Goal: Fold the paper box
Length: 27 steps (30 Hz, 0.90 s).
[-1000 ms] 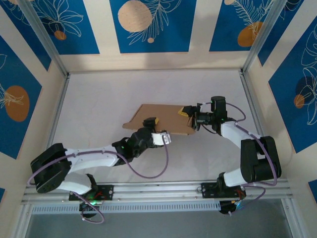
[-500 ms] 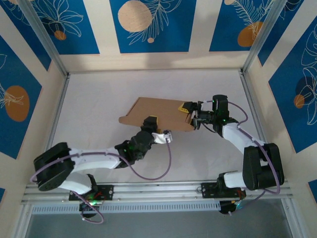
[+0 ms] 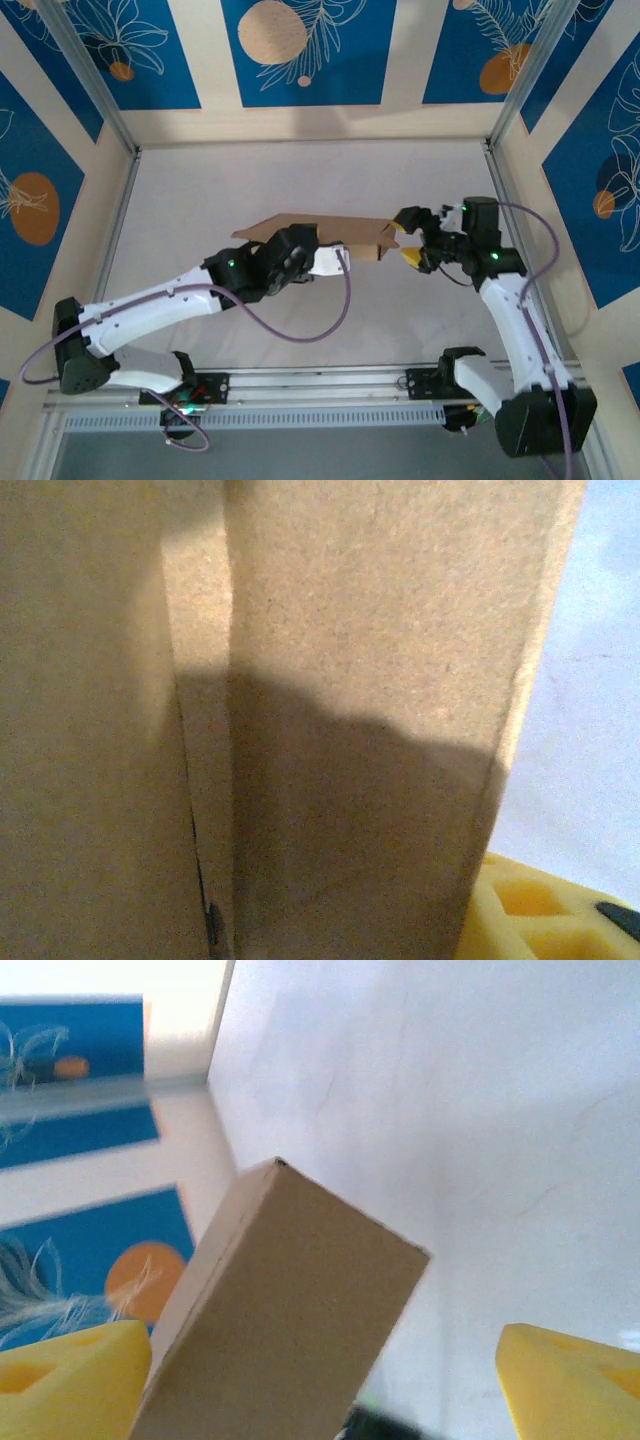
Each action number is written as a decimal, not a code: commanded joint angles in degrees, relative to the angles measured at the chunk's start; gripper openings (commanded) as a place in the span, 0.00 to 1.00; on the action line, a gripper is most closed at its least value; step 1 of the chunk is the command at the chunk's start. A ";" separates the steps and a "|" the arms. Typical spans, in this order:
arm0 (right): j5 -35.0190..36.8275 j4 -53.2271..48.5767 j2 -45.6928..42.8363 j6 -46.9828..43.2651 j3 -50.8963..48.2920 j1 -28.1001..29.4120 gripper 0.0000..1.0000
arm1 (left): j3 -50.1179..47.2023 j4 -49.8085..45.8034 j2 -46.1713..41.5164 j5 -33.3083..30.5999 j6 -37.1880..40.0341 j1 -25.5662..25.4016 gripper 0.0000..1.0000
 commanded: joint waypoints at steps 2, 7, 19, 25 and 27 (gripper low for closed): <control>12.09 -10.94 -6.68 -9.19 4.07 -1.26 0.82 | 7.67 -19.71 5.07 7.50 -6.69 1.00 0.51; 13.00 -7.81 -6.05 -21.33 8.17 4.14 0.72 | 13.81 -28.00 11.08 16.86 -7.37 3.35 0.51; 12.55 -17.47 -1.41 -62.99 17.47 15.91 0.60 | 23.86 -36.82 24.40 29.38 -7.59 7.98 0.47; 19.93 -26.33 0.13 -77.23 18.34 21.63 0.66 | 24.24 -35.68 27.52 27.34 -7.42 8.07 0.48; 24.52 -26.33 0.66 -79.51 17.05 22.51 0.66 | 24.44 -35.77 27.89 27.72 -7.25 8.07 0.48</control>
